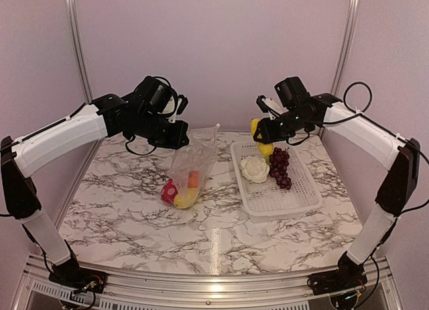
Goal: Place the food in the zip-top bag and seal the zipper
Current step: Pick up the fake fruit from the bin, then place the fake fruit in the zipper food storage bag.
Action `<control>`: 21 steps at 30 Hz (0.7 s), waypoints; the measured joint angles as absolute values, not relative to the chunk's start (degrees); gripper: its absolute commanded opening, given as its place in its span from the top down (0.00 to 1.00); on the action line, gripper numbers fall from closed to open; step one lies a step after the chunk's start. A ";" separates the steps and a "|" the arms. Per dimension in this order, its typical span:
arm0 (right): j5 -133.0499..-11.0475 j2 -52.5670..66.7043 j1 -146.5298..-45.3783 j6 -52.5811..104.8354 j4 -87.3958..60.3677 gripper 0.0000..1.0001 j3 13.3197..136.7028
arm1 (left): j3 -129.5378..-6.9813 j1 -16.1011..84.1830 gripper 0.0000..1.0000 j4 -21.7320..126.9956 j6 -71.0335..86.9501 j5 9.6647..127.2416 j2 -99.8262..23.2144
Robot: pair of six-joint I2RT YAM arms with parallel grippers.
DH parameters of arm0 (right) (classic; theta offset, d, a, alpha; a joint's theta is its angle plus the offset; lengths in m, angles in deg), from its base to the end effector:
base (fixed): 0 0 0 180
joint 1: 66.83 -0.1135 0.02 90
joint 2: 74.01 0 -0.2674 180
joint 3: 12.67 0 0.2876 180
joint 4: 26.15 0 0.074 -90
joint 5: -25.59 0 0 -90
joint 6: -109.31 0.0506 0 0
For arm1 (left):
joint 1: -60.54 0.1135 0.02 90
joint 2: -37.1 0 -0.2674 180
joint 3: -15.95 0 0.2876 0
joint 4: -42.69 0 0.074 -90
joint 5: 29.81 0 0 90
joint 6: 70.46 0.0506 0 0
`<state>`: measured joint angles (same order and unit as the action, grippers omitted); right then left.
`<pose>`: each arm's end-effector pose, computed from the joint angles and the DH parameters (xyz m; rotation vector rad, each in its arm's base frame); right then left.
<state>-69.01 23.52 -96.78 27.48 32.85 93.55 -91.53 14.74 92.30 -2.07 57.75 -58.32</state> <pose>0.3609 0.2126 0.3263 -0.5048 2.4330 0.3871 0.2980 -0.3034 0.3639 0.4568 2.2464 -0.5860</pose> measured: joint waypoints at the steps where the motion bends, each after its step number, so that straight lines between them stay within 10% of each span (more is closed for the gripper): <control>1: -69.36 21.99 -96.78 28.00 31.50 0.71 94.58 | -91.79 14.74 1.00 92.27 -2.07 57.80 -58.58; 21: -80.37 16.99 -105.83 39.48 3.78 0.72 92.56 | -93.30 14.87 1.00 91.86 -3.27 59.96 -60.81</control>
<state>-80.37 16.99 -105.83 39.48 3.78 92.56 -93.30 14.87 91.86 -3.27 59.96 -60.81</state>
